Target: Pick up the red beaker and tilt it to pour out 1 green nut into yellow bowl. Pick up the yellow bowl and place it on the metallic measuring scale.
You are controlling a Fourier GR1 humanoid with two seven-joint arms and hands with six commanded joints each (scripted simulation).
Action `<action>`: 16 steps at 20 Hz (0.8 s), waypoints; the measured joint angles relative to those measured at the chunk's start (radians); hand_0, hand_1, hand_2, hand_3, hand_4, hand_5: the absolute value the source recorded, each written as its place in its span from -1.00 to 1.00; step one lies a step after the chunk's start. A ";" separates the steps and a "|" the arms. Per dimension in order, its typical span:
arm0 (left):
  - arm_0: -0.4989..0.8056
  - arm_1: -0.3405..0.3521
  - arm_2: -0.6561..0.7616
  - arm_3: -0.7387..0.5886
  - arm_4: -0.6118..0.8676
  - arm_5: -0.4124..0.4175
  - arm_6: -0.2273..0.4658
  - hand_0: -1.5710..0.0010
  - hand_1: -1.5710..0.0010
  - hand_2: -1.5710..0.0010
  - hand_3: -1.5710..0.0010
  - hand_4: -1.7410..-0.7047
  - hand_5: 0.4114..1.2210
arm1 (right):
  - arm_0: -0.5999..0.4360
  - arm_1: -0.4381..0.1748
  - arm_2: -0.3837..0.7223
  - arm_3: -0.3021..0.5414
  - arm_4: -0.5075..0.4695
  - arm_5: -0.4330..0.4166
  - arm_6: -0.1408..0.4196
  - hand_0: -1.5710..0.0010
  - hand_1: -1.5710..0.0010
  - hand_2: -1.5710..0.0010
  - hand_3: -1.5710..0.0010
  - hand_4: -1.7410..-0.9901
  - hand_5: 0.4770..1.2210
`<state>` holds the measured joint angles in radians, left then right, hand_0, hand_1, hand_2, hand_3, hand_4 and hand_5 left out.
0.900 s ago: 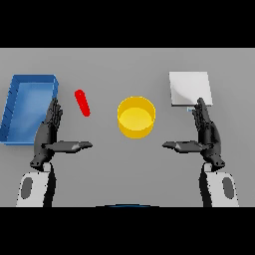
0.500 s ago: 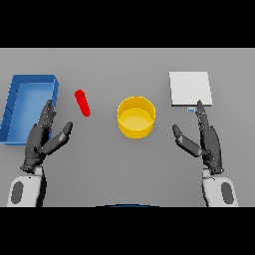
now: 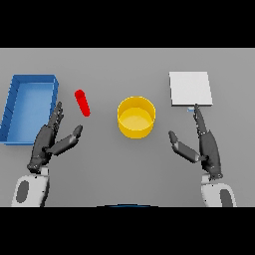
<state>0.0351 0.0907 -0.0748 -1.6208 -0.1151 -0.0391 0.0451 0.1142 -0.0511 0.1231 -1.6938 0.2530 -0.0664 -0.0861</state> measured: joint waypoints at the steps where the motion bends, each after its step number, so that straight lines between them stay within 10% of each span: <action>1: -0.024 -0.001 0.003 0.036 -0.007 0.001 -0.018 1.00 1.00 1.00 1.00 0.03 -0.50 | -0.005 -0.007 -0.003 -0.001 0.009 -0.005 0.004 1.00 1.00 1.00 1.00 0.34 -0.61; 16: -0.372 -0.025 0.073 0.492 -0.055 0.051 -0.119 1.00 1.00 1.00 1.00 -0.15 -0.31 | -0.003 -0.005 -0.005 -0.004 -0.007 0.006 -0.005 1.00 1.00 1.00 1.00 0.25 -0.56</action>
<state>-0.3367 0.0658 -0.0015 -1.1287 -0.1696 0.0114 -0.0735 0.1116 -0.0561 0.1181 -1.6977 0.2464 -0.0604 -0.0911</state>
